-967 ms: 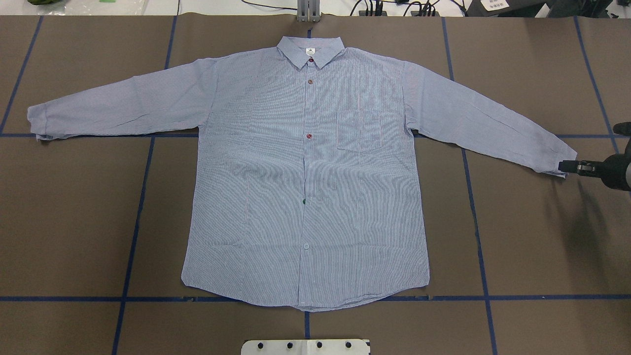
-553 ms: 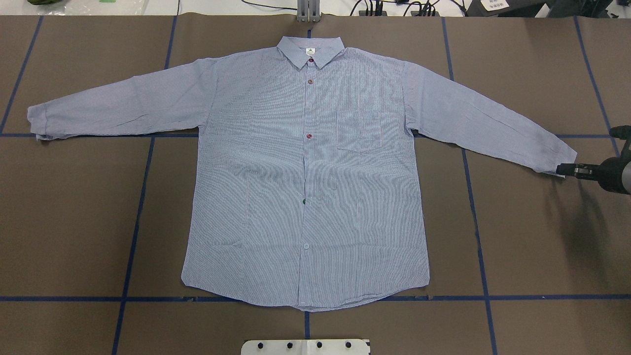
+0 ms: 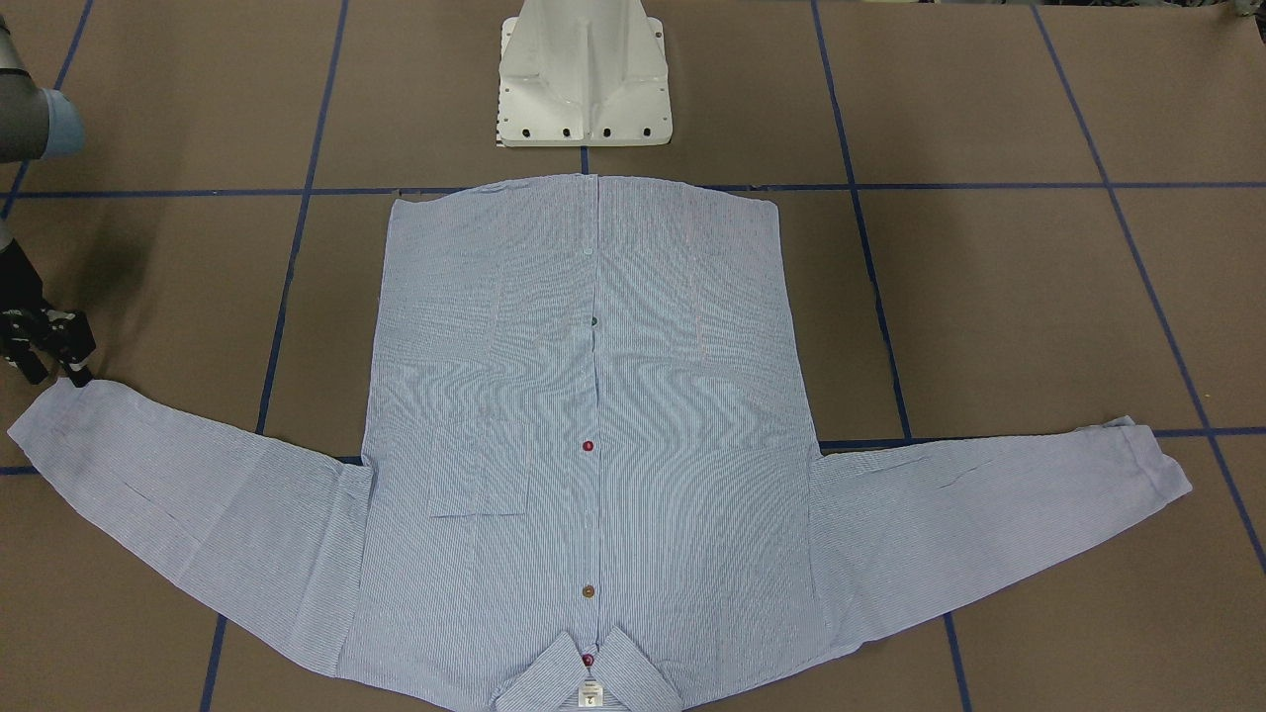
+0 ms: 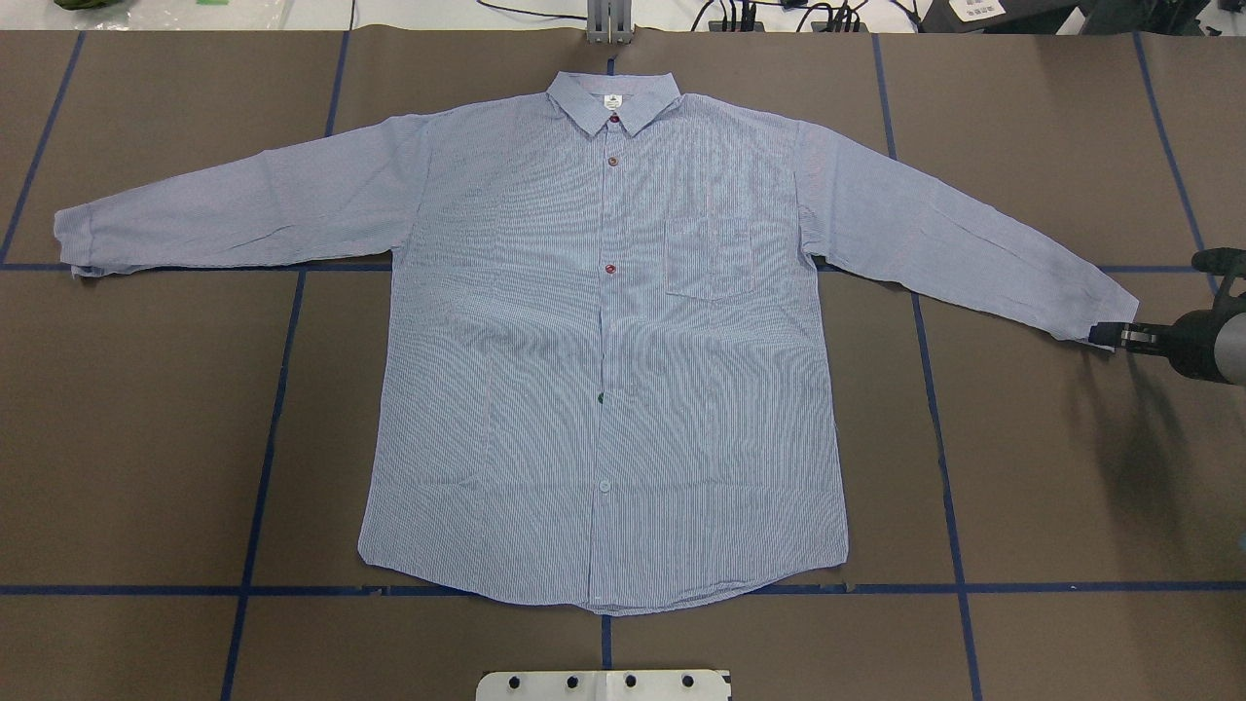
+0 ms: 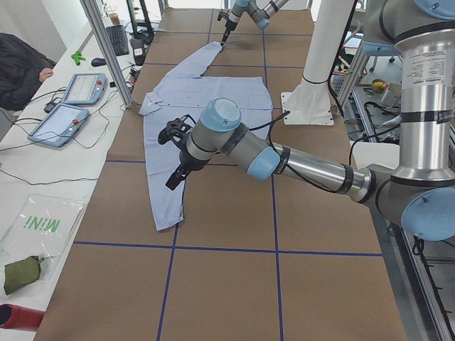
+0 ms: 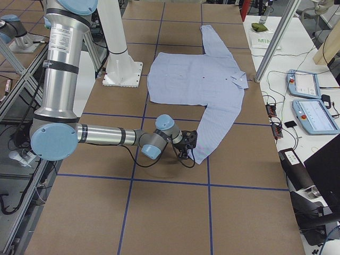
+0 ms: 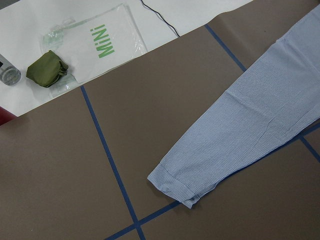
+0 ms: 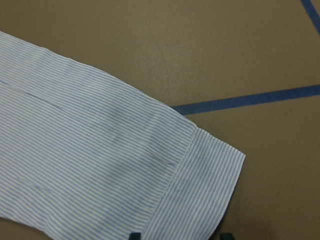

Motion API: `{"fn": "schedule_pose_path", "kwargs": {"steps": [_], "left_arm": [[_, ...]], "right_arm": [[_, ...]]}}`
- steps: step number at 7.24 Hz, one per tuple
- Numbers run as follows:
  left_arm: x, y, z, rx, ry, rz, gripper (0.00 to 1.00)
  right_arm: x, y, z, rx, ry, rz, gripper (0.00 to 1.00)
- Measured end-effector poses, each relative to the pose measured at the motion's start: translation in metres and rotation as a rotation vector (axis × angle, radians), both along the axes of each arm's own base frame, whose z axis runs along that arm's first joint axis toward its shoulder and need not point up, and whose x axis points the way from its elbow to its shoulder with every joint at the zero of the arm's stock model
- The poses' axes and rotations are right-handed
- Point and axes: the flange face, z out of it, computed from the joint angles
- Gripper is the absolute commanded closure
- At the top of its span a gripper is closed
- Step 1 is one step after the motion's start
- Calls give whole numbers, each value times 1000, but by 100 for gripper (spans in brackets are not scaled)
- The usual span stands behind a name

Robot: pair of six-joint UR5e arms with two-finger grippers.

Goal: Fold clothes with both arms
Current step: 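Lower the right gripper to the sleeve cuff nearest it and grasp it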

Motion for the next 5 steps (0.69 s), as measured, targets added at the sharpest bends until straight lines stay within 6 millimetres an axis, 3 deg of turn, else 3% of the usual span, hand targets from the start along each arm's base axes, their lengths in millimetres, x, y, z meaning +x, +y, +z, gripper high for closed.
{"fn": "schedule_pose_path", "kwargs": {"steps": [1,3,5], "left_arm": [[0,0,0,0,0,0,0],[0,0,0,0,0,-1,0],[0,-1,-1,1,1,0,0]], "right_arm": [[-3,0,-1,-4,-5,8,100],[-4,-1,-7,-9,-21,26,100],[-1,-4,-34,18,-53,34,100]]}}
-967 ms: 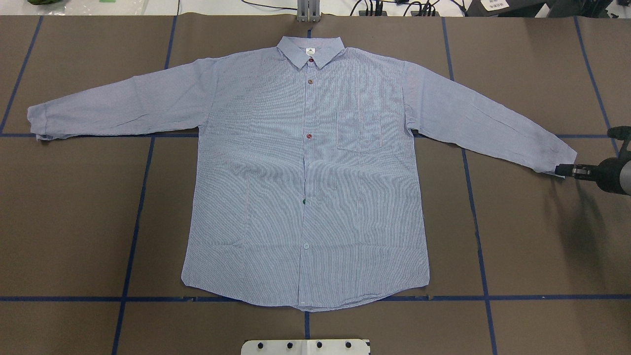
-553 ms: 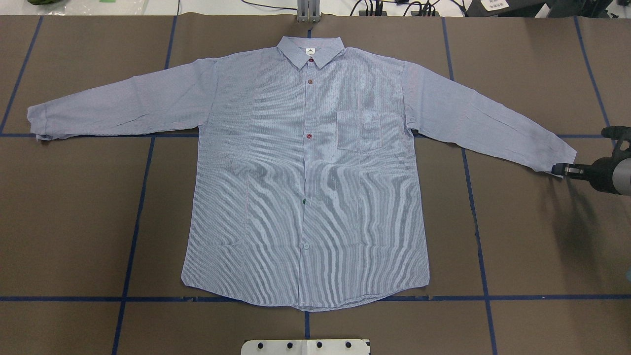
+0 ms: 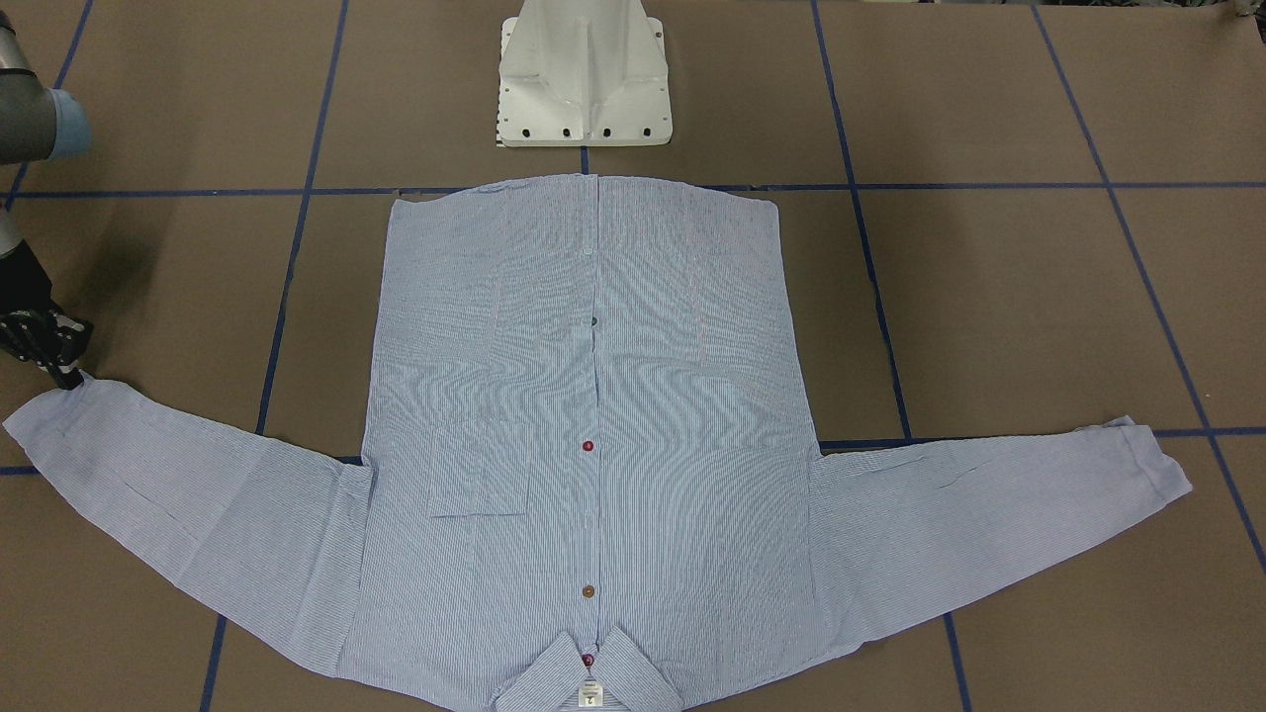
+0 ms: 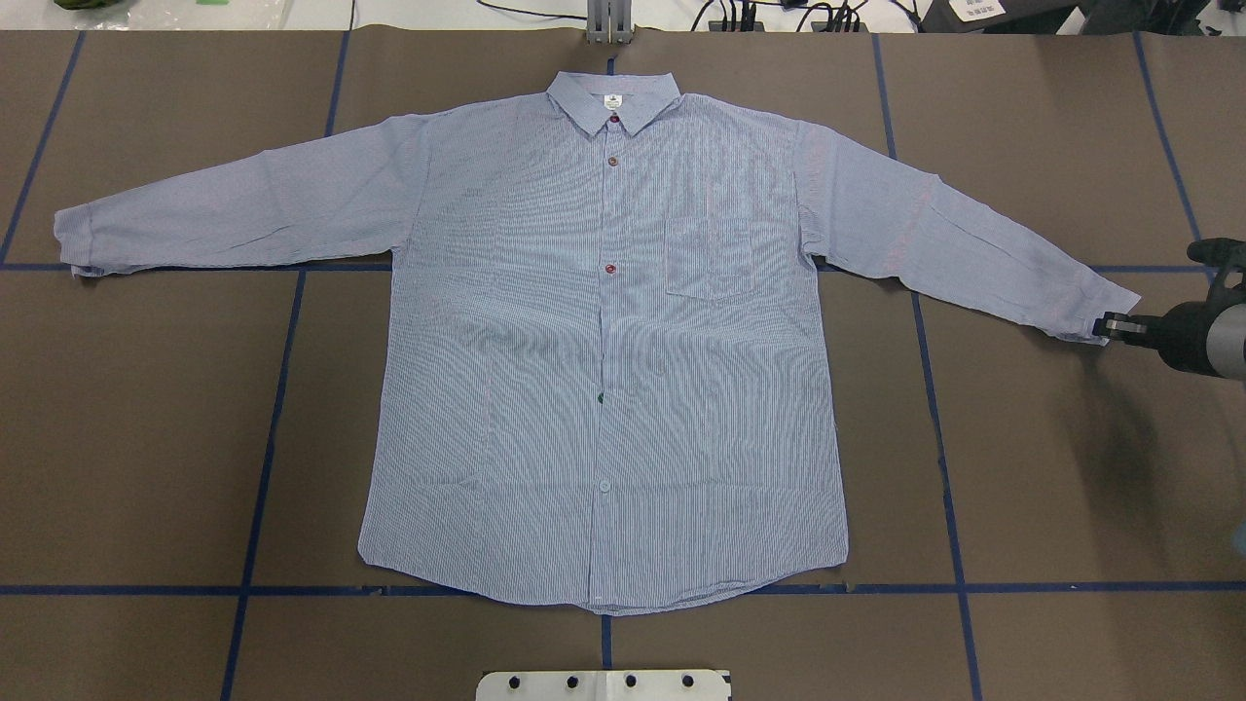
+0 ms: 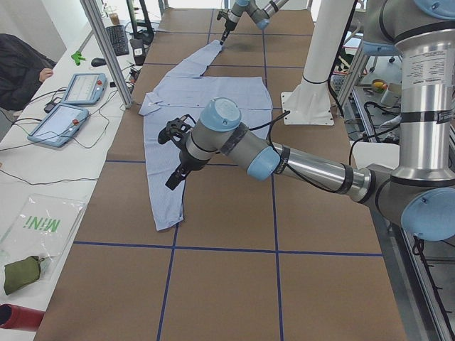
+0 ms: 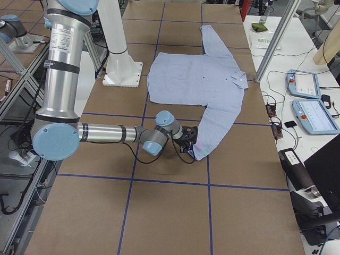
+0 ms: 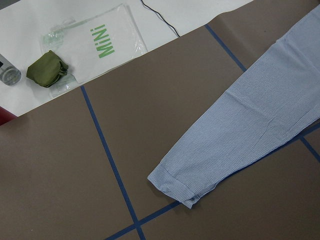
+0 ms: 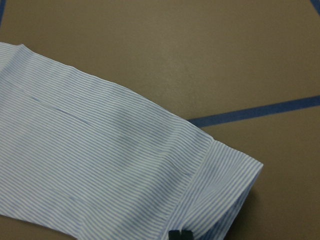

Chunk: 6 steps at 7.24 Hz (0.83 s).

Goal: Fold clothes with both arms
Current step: 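Lower the right gripper to the sleeve cuff nearest it and grasp it, then lift the cuff with the right gripper and fold it across the shirt chest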

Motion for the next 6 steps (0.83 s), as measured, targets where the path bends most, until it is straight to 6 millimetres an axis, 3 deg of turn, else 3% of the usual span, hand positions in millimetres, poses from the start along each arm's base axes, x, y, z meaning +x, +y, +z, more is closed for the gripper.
{"fn": "schedule_pose_path", "kwargs": {"steps": [1,3,5,6], "left_arm": [[0,0,0,0,0,-1,0],[0,-1,-1,-1,2,-2,0],[0,-2,-2,1,2,-3,0],[0,-2,-3,1,3,-3,0]], "right_arm": [[2,-6,-26,26,-23,9,100],[-16,-37,-104,138,-111,24,100],[-60,-78,-197,274,-223,14,100],[-99,-96,-248,339,-278,-2,100]]}}
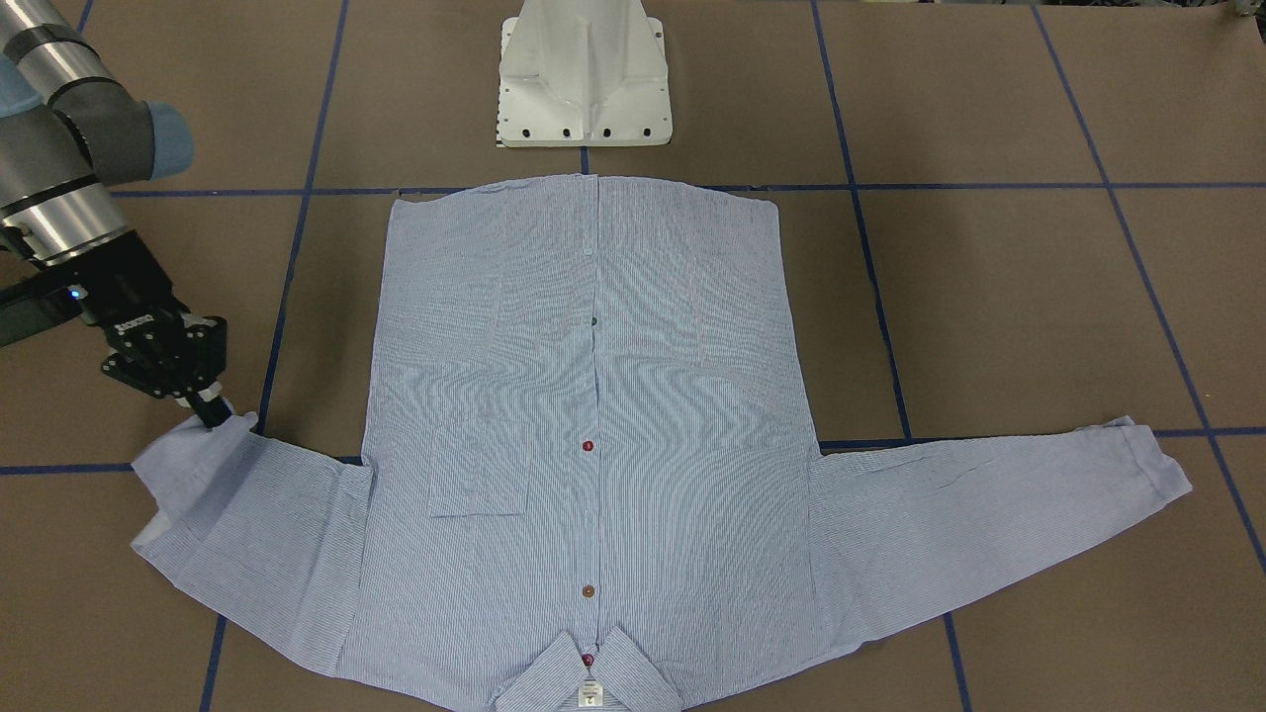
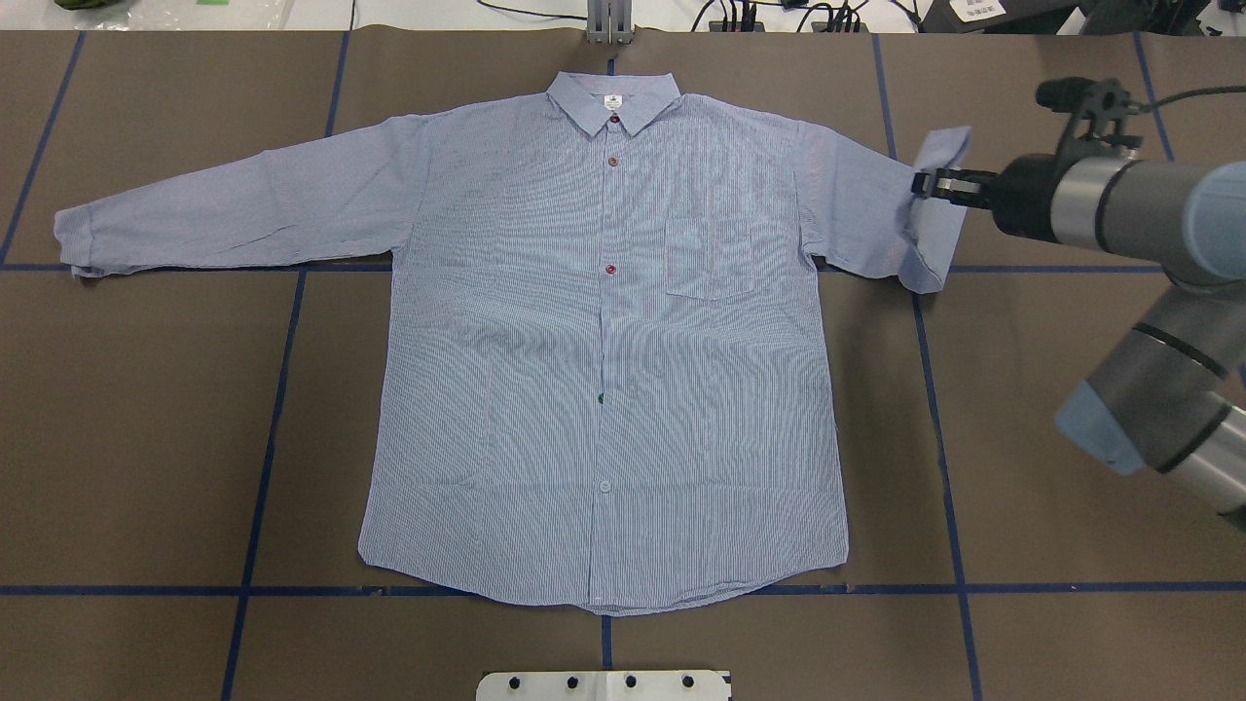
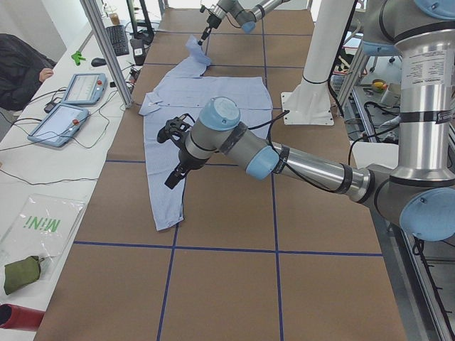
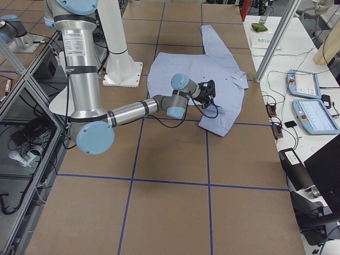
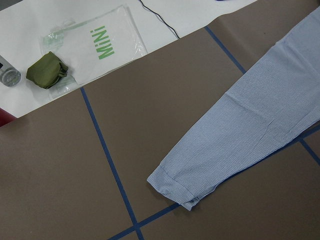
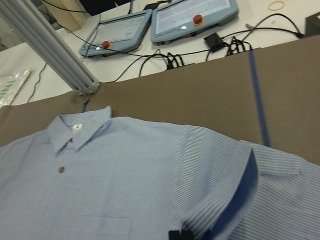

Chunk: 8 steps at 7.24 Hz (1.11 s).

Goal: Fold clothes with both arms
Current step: 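Lift the cuff with the right gripper and fold it across the shirt chest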

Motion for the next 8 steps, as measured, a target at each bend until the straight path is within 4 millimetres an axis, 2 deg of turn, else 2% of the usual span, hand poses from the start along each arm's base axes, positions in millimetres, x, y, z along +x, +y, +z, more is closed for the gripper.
{"fn": "schedule_pose_path", "kwargs": {"steps": [1,3,5,6,7,8], "left_arm": [[0,0,0,1,0,0,0],[0,0,0,0,0,0,0],[0,0,2,-3,-1,0,0],[0,1,3,-5,-1,0,0],[-1,2,4,-8,-1,0,0],[-1,2,5,-10,-1,-1,0]], "right_arm": [[-47,-9,-45,44,-45,9,100],[-143,-9,-118,70,-116,79,100],[-221,-5,-183,62,-133,89,100],[-255,-5,-213,46,-106,110,100],[-280,-5,-237,34,-85,125,100],[-298,-4,-254,29,-72,127,86]]}}
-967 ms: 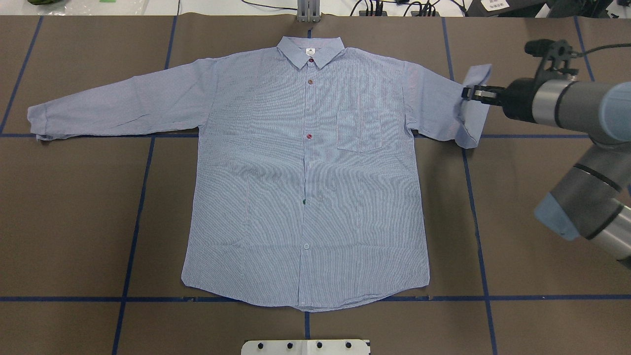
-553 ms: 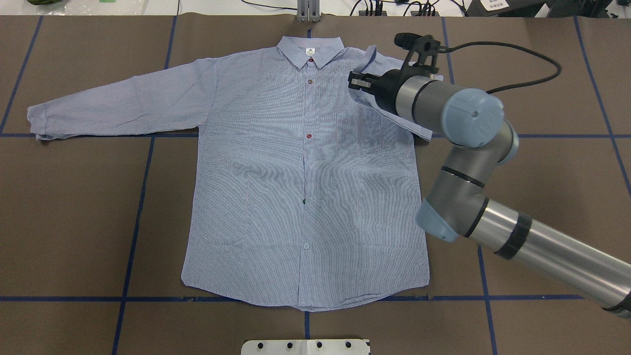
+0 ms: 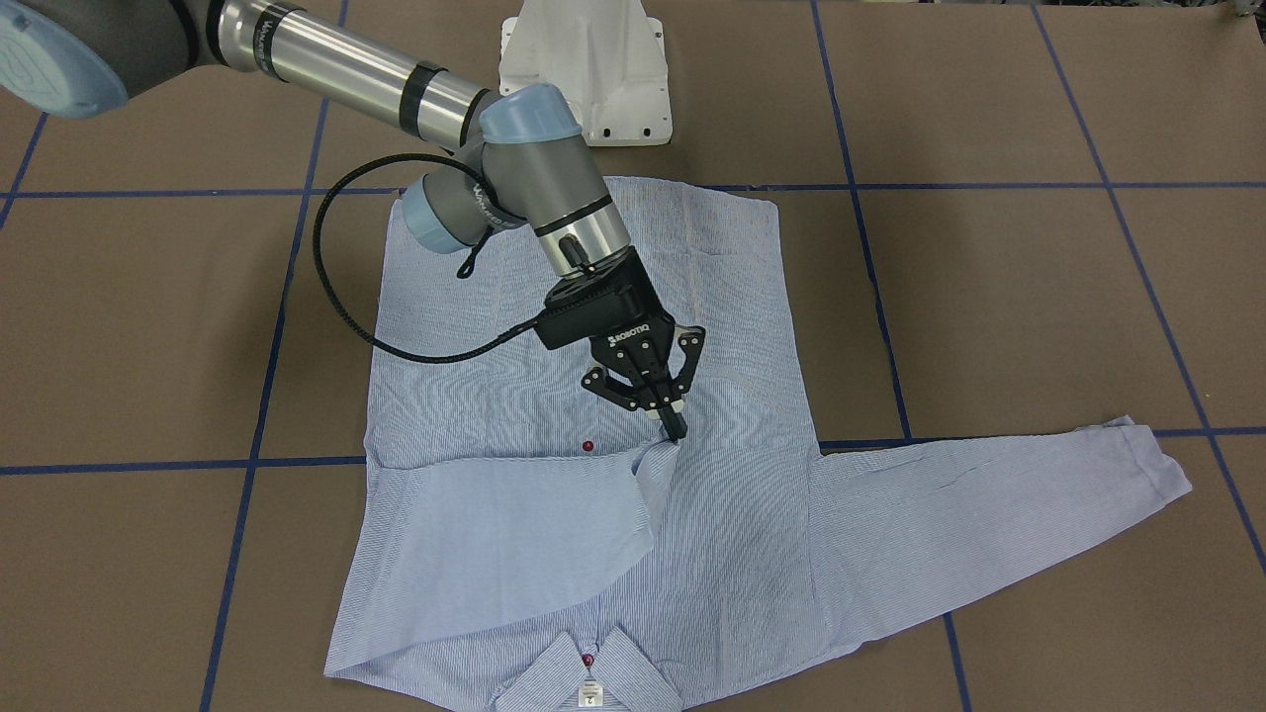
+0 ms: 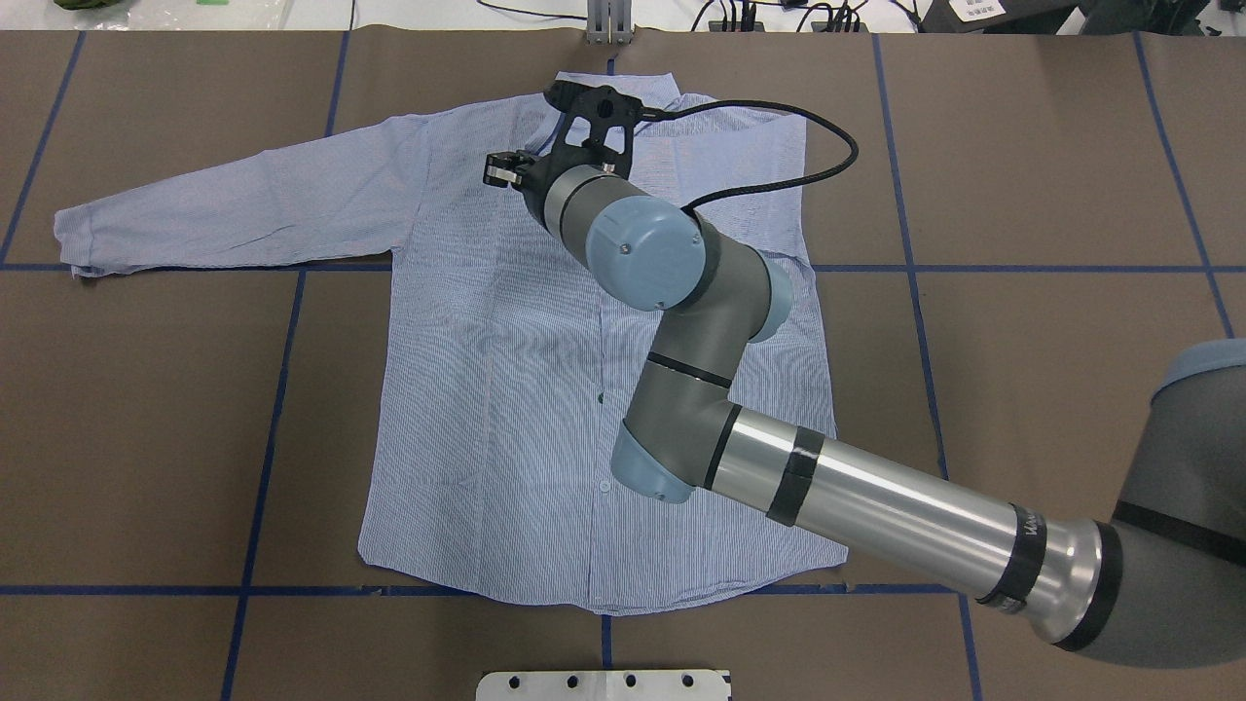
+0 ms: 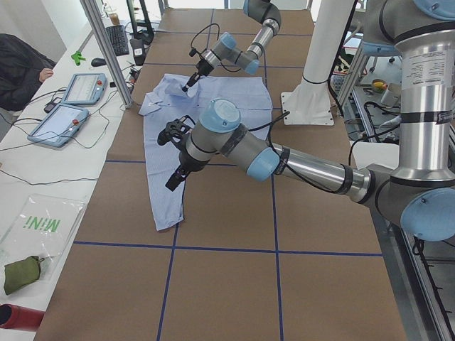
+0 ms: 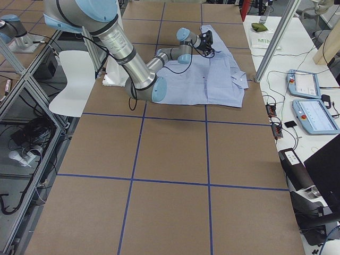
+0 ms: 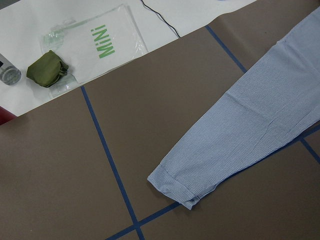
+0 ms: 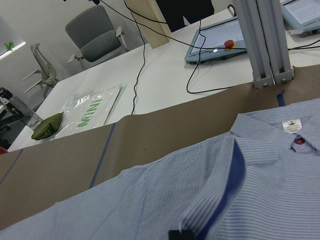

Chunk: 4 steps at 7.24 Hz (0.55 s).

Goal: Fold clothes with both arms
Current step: 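Lift the cuff with the right gripper and fold it across the shirt chest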

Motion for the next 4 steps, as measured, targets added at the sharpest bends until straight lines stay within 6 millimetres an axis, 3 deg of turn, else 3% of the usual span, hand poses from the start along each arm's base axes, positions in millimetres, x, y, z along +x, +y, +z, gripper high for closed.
{"fn": "schedule_pose_path", "kwargs": {"steps": [1,3,4], "left_arm": [[0,0,1,-3,0,0,0],[1,-1,6,-13,1,0,0],[1,-2,8,-18,2,0,0]], "right_arm": [[-14,3,-9,-4,10,-6,1],[-38,9,-18,-68,123,-24,0],[-45,7,-37,-126,226,-29,0]]}}
